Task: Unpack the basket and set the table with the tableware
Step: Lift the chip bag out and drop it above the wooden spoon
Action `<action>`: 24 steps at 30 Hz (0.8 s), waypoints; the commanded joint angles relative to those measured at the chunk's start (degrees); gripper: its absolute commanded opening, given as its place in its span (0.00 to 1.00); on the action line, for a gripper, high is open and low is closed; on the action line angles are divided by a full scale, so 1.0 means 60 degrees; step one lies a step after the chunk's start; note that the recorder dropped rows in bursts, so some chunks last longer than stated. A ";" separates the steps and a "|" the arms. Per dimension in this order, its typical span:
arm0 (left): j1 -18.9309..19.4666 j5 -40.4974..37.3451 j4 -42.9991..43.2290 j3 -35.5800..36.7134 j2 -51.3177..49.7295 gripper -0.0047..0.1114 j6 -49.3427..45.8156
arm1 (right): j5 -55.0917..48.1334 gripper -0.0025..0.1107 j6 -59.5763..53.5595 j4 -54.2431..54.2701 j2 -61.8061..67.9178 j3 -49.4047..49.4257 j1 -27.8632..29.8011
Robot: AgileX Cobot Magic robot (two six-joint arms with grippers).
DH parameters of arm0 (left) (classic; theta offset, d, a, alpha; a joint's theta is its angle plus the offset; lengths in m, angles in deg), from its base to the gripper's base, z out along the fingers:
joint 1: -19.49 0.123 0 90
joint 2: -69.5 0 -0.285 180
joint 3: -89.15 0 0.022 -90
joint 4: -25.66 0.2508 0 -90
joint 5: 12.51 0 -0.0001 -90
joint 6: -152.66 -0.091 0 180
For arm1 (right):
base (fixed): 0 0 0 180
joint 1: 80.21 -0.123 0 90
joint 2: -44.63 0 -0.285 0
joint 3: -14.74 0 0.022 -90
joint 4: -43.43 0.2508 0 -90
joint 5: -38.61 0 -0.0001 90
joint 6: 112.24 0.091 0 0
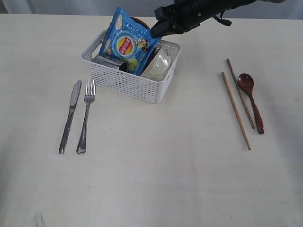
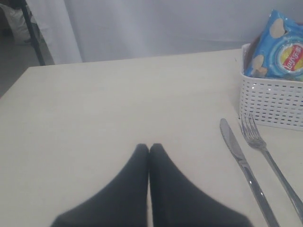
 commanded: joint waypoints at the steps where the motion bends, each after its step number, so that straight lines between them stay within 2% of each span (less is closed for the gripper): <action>1: -0.0054 0.0005 0.0045 0.0022 0.0018 0.04 0.0022 | -0.0061 0.05 0.0069 0.0401 -0.0511 -0.0024 0.0236; 9: -0.0054 0.0005 0.0045 0.0022 0.0018 0.04 0.0022 | 0.0213 0.05 0.0292 0.0869 -0.1303 -0.0039 0.1033; 15: -0.0054 0.0005 0.0045 0.0022 0.0018 0.04 0.0022 | -0.0491 0.05 0.0292 0.2285 -0.1816 -0.0039 0.2382; 24: -0.0054 0.0005 0.0045 0.0022 0.0018 0.04 0.0022 | -0.0625 0.05 0.1010 0.1820 -0.1602 0.0000 0.4543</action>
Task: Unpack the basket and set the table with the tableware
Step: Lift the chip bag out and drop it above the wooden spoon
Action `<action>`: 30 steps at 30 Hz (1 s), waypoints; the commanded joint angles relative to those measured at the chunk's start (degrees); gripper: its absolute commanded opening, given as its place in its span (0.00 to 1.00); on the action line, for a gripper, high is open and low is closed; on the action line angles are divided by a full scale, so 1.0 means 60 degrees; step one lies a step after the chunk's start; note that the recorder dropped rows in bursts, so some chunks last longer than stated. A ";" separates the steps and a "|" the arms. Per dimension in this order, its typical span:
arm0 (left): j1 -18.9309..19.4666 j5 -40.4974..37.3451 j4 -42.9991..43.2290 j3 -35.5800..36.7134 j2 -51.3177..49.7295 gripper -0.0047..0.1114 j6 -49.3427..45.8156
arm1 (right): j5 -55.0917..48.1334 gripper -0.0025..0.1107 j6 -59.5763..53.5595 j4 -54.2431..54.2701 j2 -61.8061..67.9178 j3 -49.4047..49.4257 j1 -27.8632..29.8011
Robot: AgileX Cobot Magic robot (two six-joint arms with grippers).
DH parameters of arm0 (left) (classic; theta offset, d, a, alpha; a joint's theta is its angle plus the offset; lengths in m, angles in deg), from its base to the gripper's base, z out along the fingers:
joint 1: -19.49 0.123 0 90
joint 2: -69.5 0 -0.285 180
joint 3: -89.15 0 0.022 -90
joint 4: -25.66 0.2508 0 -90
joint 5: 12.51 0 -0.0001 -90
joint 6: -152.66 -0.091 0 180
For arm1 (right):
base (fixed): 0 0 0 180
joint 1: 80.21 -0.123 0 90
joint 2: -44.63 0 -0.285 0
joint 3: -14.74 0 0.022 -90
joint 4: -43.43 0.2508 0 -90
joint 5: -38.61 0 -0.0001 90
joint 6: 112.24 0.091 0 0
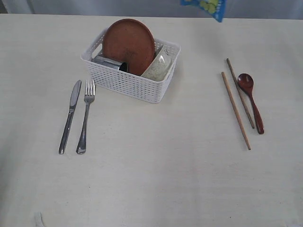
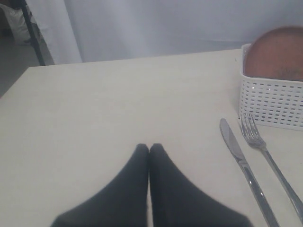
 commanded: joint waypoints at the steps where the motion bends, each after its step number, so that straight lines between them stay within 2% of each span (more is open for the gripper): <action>1: -0.0054 0.0005 0.0045 0.0022 0.0018 0.04 0.0022 | -0.0085 0.05 0.0462 -0.0228 0.0311 0.0021 0.0900; 8: -0.0054 0.0005 0.0045 0.0022 0.0018 0.04 0.0022 | -0.0085 0.05 0.2127 -0.1617 0.1239 0.0027 0.1581; 15: -0.0054 0.0005 0.0045 0.0022 0.0018 0.04 0.0022 | -0.0031 0.05 0.3808 -0.3445 0.1867 0.0027 0.1637; 18: -0.0054 0.0005 0.0045 0.0022 0.0018 0.04 0.0022 | 0.0206 0.05 0.3924 -0.4034 0.1850 0.0027 0.1660; 21: -0.0054 0.0005 0.0045 0.0022 0.0018 0.04 0.0022 | 0.0152 0.15 0.3924 -0.4052 0.1829 -0.0026 0.1775; 26: -0.0054 0.0005 0.0045 0.0022 0.0018 0.04 0.0022 | 0.0097 0.47 0.3965 -0.3988 0.1509 -0.0072 0.2107; 28: -0.0054 0.0005 0.0045 0.0022 0.0018 0.04 0.0022 | 0.0003 0.53 0.3804 -0.3767 0.1348 -0.0149 0.2190; 30: -0.0054 0.0005 0.0045 0.0022 0.0018 0.04 0.0022 | -0.0200 0.52 0.3288 -0.3031 0.1221 -0.0270 0.2190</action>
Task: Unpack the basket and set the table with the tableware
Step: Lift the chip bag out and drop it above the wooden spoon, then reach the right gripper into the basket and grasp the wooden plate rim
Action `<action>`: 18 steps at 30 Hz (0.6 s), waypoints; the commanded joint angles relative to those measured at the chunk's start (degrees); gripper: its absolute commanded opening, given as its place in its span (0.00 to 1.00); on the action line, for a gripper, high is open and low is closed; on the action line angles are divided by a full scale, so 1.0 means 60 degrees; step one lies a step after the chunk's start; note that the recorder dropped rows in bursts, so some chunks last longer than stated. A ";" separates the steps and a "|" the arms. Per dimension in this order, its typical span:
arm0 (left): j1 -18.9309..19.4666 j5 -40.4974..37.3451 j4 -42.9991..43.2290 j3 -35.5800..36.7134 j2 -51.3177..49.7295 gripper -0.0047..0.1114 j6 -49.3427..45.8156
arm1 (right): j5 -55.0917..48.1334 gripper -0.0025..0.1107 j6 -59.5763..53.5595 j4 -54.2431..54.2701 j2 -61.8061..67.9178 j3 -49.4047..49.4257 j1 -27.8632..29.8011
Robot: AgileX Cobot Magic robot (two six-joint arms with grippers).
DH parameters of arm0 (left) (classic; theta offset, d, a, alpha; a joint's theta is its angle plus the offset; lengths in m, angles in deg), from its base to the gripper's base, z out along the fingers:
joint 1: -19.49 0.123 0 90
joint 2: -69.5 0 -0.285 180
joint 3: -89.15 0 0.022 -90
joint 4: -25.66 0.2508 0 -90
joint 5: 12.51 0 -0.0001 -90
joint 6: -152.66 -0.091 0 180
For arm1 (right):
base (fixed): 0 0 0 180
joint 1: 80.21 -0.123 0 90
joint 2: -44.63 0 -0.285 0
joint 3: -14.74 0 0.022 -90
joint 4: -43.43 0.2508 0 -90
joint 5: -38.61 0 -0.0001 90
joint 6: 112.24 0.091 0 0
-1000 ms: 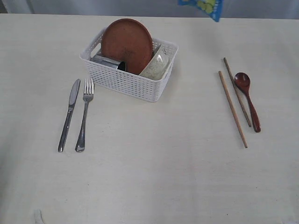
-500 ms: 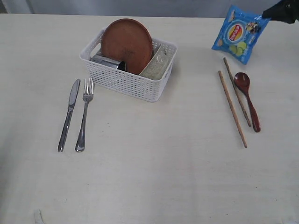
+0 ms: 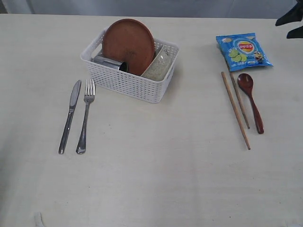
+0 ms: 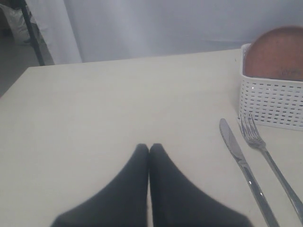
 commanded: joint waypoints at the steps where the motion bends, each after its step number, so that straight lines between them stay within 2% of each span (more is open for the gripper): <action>1: -0.0054 0.0005 0.0045 0.0022 0.0018 0.04 0.0022 | -0.0451 0.50 -0.0994 0.1572 -0.0477 -0.0295 0.0087; 4: -0.0054 0.0005 0.0045 0.0022 0.0018 0.04 0.0022 | -0.1205 0.43 -0.2191 0.3466 -0.0614 -0.0624 -0.0312; 7: -0.0054 0.0005 0.0045 0.0022 0.0018 0.04 0.0022 | -0.1585 0.43 -0.2797 0.3772 -0.0704 -0.1257 -0.1162; 14: -0.0054 0.0005 0.0045 0.0022 0.0018 0.04 0.0022 | -0.1186 0.43 -0.4139 0.2447 -0.0664 -0.2119 -0.3992; 18: -0.0054 0.0005 0.0045 0.0022 0.0018 0.04 0.0022 | -0.0544 0.50 -0.4657 0.1041 -0.0205 -0.2548 -0.5410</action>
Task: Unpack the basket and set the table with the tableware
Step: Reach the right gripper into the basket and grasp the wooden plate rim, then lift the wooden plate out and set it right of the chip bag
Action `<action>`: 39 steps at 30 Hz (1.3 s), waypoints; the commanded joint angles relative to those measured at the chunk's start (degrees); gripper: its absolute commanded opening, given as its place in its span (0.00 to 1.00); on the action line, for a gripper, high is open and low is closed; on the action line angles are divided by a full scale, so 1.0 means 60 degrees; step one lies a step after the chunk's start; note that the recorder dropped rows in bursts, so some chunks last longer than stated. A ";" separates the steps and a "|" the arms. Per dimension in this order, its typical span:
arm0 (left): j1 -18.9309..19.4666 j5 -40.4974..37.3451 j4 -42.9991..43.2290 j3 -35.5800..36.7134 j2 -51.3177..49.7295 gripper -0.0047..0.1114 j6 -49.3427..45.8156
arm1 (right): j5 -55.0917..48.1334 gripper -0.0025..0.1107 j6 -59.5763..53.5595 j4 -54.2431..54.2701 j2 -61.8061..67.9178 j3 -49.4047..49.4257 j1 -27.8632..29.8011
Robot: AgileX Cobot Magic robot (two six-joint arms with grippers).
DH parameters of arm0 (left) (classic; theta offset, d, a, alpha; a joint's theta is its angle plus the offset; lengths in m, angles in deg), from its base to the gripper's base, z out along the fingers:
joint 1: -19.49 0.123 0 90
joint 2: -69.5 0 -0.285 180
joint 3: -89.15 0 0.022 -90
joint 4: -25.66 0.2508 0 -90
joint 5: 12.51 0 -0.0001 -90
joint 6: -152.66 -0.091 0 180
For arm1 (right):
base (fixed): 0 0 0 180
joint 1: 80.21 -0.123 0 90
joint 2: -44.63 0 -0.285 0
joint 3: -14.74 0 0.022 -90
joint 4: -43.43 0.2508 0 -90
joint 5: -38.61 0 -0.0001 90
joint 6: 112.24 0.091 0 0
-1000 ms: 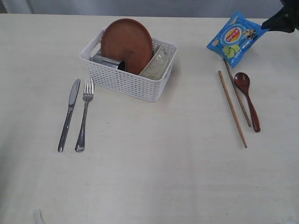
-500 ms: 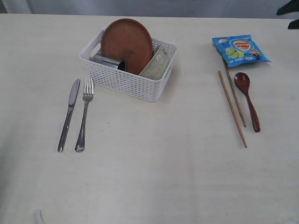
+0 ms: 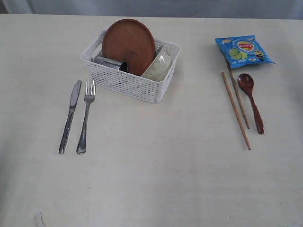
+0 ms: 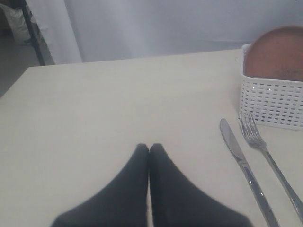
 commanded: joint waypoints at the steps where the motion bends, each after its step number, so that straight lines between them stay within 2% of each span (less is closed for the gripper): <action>1: -0.0054 0.0005 0.0045 0.0022 0.0018 0.04 0.0022 | 0.0589 0.53 -0.0629 -0.1593 0.0591 -0.0534 -0.1286; 4: -0.0054 0.0005 0.0045 0.0022 0.0018 0.04 0.0022 | 0.0589 0.58 -0.0629 -0.1653 0.1116 -0.0916 -0.1552; 20: -0.0054 0.0005 0.0045 0.0022 0.0018 0.04 0.0022 | 0.0156 0.57 -0.1156 -0.0479 0.2822 -0.1489 -0.1655; 22: -0.0054 0.0005 0.0045 0.0022 0.0018 0.04 0.0022 | 0.0156 0.52 -0.1156 -0.0501 0.2953 -0.1489 -0.1655; 23: -0.0054 0.0005 0.0045 0.0022 0.0018 0.04 0.0022 | 0.0156 0.42 -0.1156 -0.0519 0.3049 -0.1489 -0.1655; 27: -0.0054 0.0005 -0.0043 0.0022 0.0018 0.04 0.0022 | 0.0219 0.31 -0.1156 -0.0536 0.3067 -0.1505 -0.1575; 29: -0.0054 0.0005 -0.0045 0.0022 0.0018 0.04 0.0022 | 0.0114 0.18 -0.1156 -0.0779 0.3067 -0.1698 -0.1428; 31: -0.0054 0.0005 -0.0045 0.0022 0.0018 0.04 0.0022 | -0.0119 0.01 -0.1156 -0.0776 0.3067 -0.1877 -0.1258; 39: -0.0054 0.0005 -0.0045 0.0022 0.0018 0.04 0.0022 | -0.0248 0.02 -0.0882 -0.0776 0.2909 -0.2024 -0.0387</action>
